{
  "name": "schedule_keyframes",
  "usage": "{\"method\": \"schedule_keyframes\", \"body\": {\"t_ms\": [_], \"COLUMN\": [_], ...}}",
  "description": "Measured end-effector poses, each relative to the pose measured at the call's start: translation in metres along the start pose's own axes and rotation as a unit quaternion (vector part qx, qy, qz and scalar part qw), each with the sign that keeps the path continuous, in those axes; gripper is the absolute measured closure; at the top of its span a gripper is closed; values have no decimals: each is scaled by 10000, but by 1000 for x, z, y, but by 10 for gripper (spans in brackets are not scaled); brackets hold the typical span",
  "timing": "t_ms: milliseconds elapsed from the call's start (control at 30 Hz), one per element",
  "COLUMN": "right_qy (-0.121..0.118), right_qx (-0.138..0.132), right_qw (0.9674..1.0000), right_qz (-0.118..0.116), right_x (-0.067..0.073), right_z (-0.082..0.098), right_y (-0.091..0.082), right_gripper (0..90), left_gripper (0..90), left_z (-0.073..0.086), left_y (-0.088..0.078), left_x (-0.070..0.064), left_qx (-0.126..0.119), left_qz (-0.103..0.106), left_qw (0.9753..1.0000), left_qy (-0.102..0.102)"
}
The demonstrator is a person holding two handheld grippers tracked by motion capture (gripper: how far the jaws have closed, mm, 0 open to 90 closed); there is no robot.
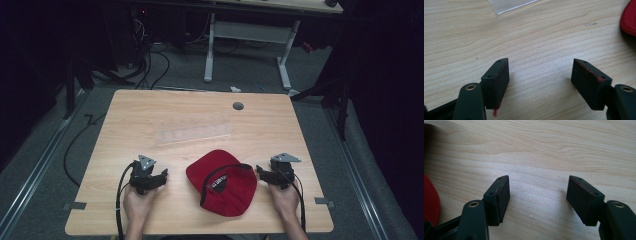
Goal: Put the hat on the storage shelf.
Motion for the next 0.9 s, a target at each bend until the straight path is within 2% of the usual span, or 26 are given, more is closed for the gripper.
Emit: {"method": "schedule_keyframes", "body": {"t_ms": [667,733,767,900], "right_qy": [-37,-20,-23,-29], "right_qx": [1,-16,-20,-147], "right_qw": [9999,10000,10000,9997], "right_qz": [-104,-87,-53,-169], "right_x": [-1,-2,-2,0], "right_z": [-1,-1,-1,-4], "right_y": [0,0,0,-7], "right_gripper": [368,406,457,489], "left_gripper": [282,281,281,280], "left_z": [1,1,1,1], "left_y": [0,0,0,0], "left_x": [-1,-1,-1,-1], "left_qx": [25,25,27,28], "left_qz": [10,11,13,13], "left_qw": [10000,10000,10000,10000], "left_qy": [17,18,19,20]}}
Point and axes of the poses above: each handheld gripper's, and its own axes: y roughly forward along the jaws, z roughly out of its underside, x roughly to its left, the point moved 4 cm from there along y, roughly forward along the jaws, and after that the axes turned 9 degrees about -x, right-handed, at the moved point
